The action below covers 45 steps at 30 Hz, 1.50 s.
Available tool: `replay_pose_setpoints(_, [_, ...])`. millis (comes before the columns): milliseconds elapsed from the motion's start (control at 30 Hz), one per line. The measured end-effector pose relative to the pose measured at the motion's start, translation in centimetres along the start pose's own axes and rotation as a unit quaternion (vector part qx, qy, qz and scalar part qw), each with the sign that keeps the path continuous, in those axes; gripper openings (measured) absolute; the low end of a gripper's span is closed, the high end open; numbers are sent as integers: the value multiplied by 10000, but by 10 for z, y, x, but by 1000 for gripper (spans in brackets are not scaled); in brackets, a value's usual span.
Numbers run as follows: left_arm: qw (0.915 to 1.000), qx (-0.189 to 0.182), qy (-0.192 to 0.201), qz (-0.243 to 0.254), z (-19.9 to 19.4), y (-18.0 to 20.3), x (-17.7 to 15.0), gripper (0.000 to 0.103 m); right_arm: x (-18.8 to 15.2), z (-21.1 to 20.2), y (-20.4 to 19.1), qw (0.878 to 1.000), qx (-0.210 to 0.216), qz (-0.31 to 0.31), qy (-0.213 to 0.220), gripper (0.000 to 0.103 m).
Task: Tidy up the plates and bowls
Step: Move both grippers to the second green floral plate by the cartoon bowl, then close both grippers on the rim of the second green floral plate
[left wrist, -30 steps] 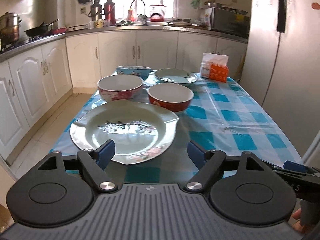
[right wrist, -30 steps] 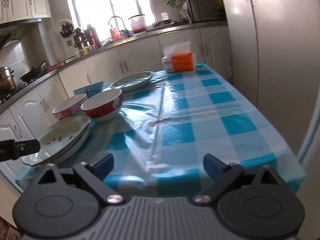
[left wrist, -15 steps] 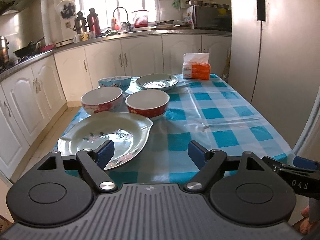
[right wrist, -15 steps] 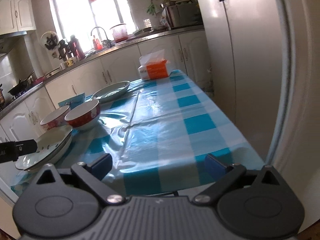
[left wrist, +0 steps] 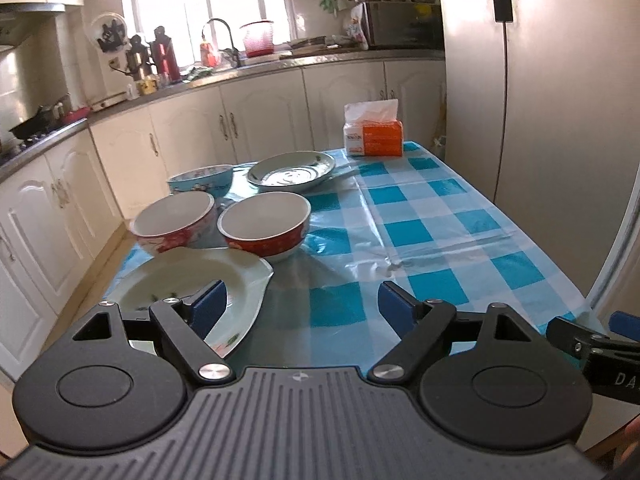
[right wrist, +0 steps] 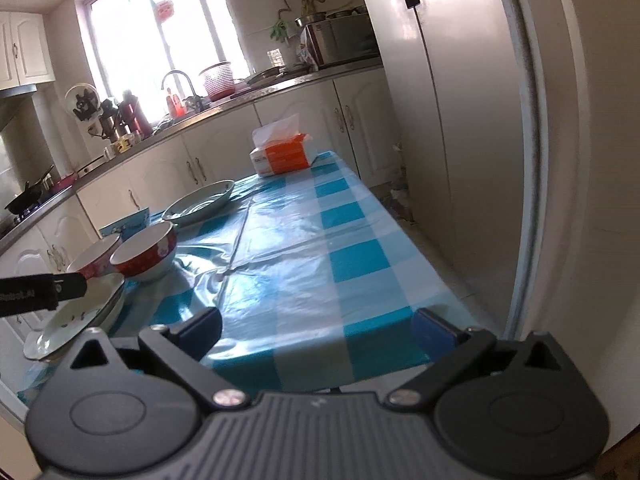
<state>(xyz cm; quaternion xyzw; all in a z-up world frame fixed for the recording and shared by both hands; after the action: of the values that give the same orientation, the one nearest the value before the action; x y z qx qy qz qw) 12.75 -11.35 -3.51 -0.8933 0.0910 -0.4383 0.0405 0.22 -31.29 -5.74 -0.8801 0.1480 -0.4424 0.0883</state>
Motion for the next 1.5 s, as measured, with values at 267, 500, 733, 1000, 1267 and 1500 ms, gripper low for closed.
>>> replay_pose_setpoints(267, [9959,-603,82,-668,41,-44,64,103,38,40,-1,9995,291,103,-120,101])
replay_pose_setpoints(500, [9927,-703,161,-971,101,-79,140,102,98,102,-25,9923,1181,333,-189,100])
replay_pose_setpoints(733, [9865,-678,-600,-1365,191,-90,172,86,145,191,-58,9815,1830,392,-412,84])
replay_pose_setpoints(1000, [9798,-356,-1200,-1559,268,-96,170,55,175,283,-85,9741,2133,422,-620,46])
replay_pose_setpoints(1267, [9762,-193,-1393,-1649,310,-98,174,40,191,350,-90,9541,2581,1088,-1060,43])
replay_pose_setpoints(1500, [9697,-195,-1575,-1856,339,-102,175,38,193,377,-92,9476,2702,1263,-1148,35])
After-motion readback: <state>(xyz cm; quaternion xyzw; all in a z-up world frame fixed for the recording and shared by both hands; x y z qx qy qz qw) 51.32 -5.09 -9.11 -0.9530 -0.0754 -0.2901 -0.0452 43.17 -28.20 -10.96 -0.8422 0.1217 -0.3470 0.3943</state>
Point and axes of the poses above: each gripper's, at about its wrist camera, not at the fingertips, and z roughly the way its jaws point, y to its right, x to its top, the point moved 3 cm from there along z, roughly the way its jaws point, and after that the axes turned 6 degrees about -y, right-handed, at the moved point
